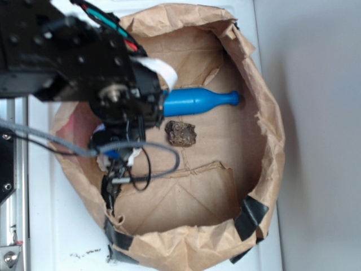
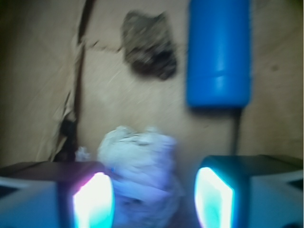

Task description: Grab the white paper.

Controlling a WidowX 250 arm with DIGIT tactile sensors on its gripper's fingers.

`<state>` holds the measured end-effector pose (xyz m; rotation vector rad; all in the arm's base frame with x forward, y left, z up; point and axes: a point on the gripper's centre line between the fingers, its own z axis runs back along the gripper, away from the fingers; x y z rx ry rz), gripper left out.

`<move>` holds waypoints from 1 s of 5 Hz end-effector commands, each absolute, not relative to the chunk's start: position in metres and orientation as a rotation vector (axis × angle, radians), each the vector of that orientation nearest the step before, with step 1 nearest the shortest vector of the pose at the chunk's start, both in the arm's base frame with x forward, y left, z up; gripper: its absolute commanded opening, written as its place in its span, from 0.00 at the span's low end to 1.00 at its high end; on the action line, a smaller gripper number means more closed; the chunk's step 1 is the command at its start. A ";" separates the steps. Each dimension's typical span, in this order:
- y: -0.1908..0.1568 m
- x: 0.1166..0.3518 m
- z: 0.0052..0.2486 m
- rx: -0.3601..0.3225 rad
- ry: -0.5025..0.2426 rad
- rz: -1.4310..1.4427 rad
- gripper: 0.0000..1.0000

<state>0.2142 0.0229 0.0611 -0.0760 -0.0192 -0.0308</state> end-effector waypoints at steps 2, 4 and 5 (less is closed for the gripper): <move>0.050 0.218 0.082 -0.075 -0.110 -0.002 0.00; 0.056 0.214 0.091 -0.133 -0.097 -0.068 1.00; 0.056 0.214 0.091 -0.133 -0.097 -0.068 1.00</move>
